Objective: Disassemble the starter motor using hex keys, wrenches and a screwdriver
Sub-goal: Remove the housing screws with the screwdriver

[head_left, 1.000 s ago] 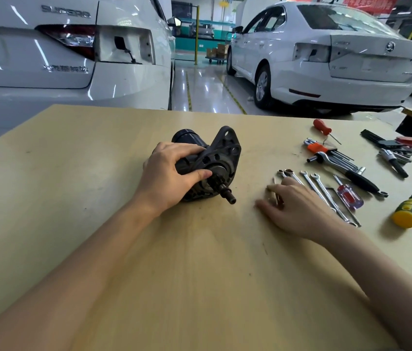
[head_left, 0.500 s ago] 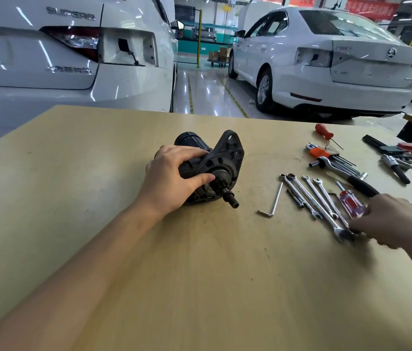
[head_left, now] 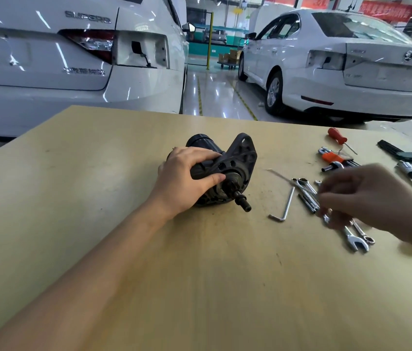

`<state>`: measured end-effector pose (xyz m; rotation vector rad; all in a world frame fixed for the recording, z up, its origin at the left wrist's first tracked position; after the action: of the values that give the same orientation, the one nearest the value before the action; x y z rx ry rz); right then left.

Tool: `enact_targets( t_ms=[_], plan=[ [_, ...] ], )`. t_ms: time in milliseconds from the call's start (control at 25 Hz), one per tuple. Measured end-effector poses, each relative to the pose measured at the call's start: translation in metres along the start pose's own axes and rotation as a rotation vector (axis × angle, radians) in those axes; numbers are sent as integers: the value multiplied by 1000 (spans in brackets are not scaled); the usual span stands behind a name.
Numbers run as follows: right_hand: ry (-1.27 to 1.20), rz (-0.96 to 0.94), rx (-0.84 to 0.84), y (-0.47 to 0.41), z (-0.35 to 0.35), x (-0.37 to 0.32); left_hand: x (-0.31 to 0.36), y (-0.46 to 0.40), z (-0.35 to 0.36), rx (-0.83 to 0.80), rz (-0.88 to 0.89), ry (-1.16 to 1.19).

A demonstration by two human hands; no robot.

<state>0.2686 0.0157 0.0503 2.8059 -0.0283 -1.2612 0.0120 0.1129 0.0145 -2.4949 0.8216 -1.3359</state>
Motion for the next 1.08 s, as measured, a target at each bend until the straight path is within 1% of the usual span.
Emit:
enact_targets(
  t_ms=[80,160,200,280,360,520,680,960,1080],
  plan=[
    [-191,-150,-81,-8,12,-24,0,-1,-3,-25,6,6],
    [-314,-273,-148,-15,16,-38,-2,-2,-6,-57,15,26],
    [-385,-330,-145,-17,15,-40,-3,-3,-7,-73,21,41],
    [-565,-397,-60,-24,14,-34,-3,-3,-7,-94,36,73],
    [-714,-379,14,-31,24,-22,-4,-3,-8,-111,41,96],
    [-794,-324,15,-43,47,-6,-4,-4,-8,-125,53,106],
    [-942,-310,26,-48,47,1,-5,-2,-7,-132,45,101],
    [-925,-259,54,-52,58,8,1,-2,-5,-68,36,139],
    [-962,-250,67,-52,59,9,2,-2,-4,-45,53,131]
  ],
)
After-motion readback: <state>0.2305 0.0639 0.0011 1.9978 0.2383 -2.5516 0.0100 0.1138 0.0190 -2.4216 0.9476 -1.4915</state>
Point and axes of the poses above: each hand's wrist, its own y-axis away from the middle knuckle, its own z-axis out of the palm, x = y × z, the point moved 5 cm from there along -y, towards the middle knuckle, and after that the axes turned 11 degrees about -x, right-handed, at the moved point
